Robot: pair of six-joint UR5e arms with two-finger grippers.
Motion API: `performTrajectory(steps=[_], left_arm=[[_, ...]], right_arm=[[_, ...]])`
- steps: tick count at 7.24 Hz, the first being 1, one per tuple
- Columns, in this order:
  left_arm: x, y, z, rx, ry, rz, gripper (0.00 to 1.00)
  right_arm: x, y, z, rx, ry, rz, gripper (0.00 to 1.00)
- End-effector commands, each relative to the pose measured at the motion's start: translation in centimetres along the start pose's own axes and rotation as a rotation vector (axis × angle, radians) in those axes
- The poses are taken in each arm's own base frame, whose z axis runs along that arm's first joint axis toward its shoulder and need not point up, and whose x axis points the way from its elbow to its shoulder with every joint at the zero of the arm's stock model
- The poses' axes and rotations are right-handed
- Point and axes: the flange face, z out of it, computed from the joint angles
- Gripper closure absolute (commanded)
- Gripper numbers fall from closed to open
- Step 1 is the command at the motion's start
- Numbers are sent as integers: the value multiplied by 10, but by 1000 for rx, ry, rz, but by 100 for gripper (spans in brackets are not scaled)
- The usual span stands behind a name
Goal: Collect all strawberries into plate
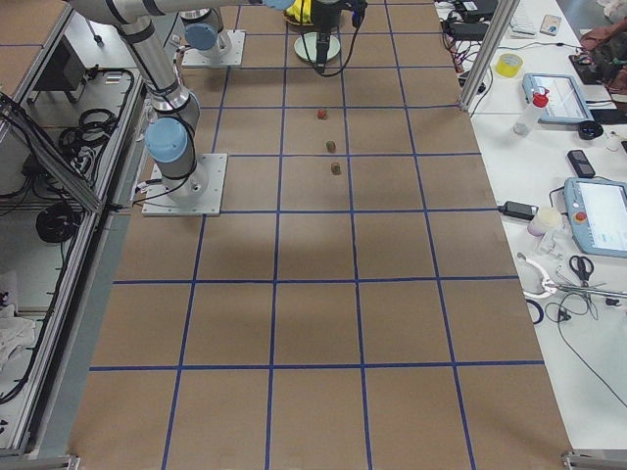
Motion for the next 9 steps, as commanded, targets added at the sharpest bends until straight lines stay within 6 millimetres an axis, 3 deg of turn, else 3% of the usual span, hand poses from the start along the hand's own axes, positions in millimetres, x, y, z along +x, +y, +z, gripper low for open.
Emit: performTrajectory(steps=[1, 9], left_arm=[[-1, -1, -1, 2, 0, -1, 0], [-1, -1, -1, 2, 0, -1, 0]], right_arm=[[-1, 0, 0, 0, -7, 0, 0], [-4, -8, 29, -53, -1, -17, 0]])
